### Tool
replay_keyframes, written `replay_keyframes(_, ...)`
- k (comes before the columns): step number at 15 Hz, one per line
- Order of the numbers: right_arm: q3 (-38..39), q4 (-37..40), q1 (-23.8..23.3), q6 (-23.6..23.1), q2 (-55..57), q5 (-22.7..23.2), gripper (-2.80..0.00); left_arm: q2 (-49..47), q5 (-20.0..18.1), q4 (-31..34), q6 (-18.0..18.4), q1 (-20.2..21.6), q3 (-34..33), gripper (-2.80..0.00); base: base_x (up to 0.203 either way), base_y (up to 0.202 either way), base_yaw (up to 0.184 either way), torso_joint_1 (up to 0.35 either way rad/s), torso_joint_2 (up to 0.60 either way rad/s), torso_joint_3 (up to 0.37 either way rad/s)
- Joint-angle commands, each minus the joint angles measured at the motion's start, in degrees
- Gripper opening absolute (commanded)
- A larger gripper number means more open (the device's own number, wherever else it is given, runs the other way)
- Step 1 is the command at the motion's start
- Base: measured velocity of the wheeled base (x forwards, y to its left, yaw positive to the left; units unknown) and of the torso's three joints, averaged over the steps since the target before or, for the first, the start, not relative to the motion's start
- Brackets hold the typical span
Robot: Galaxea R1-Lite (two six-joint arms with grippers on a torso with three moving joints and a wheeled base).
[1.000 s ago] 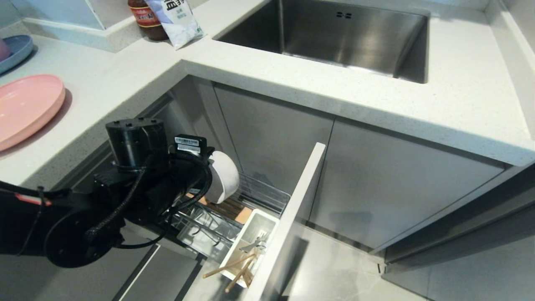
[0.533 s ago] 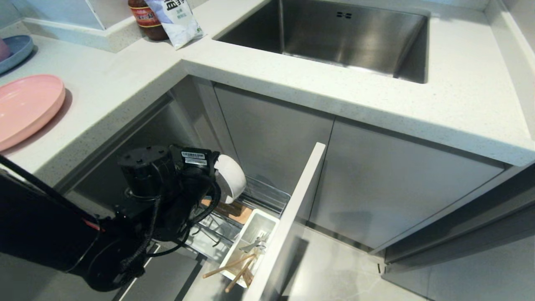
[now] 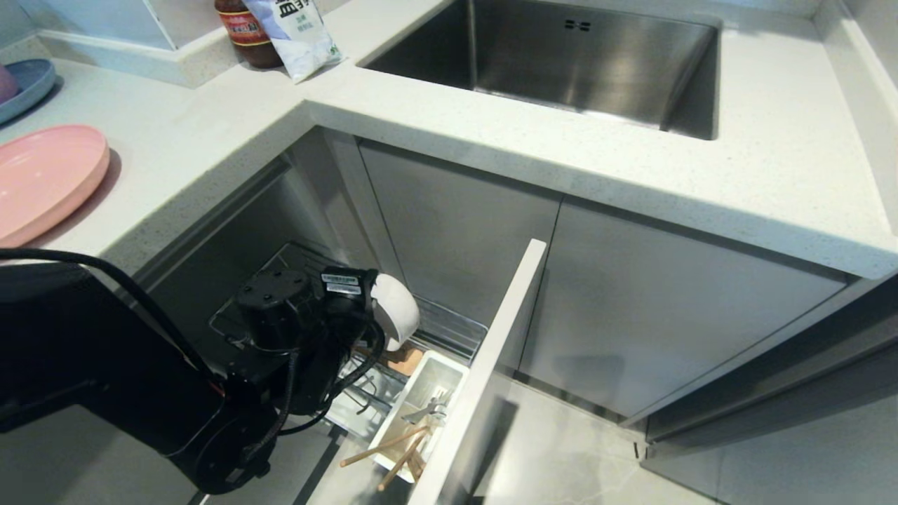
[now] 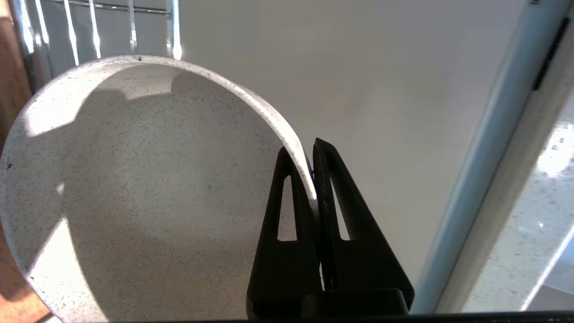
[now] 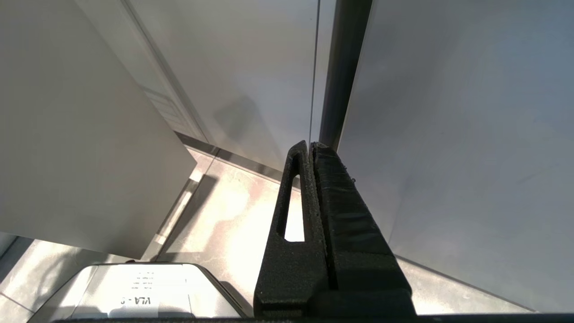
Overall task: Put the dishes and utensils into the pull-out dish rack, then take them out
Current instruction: Pick up the bowl and place it in the cupboard
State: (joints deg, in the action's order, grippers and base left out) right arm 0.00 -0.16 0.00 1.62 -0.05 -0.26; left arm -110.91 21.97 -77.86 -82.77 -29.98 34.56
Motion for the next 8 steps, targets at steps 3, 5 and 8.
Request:
replay_keyframes(3,0.05,-0.02,0.0,-0.01,-0.13,0.0,-2.8,-2.56,0.09,-5.02,-0.46,0.09,-0.28,-2.8,0.0,0.0,0.0,0.0,0.0,0.0)
replay_keyframes(5,0.02,-0.02,0.0,0.05,-0.13,0.0,-2.8,-2.95,0.09,-5.2,-0.55,0.09,-0.28,-2.8,0.0,0.0,0.0,0.0,0.0,0.0)
replay_keyframes(8,0.08,-0.02,0.0,0.0,-0.13,0.0,-2.8,-3.15,0.09,-8.37,-0.55,0.09,-0.54,-2.8,0.0,0.0,0.0,0.0,0.0,0.0)
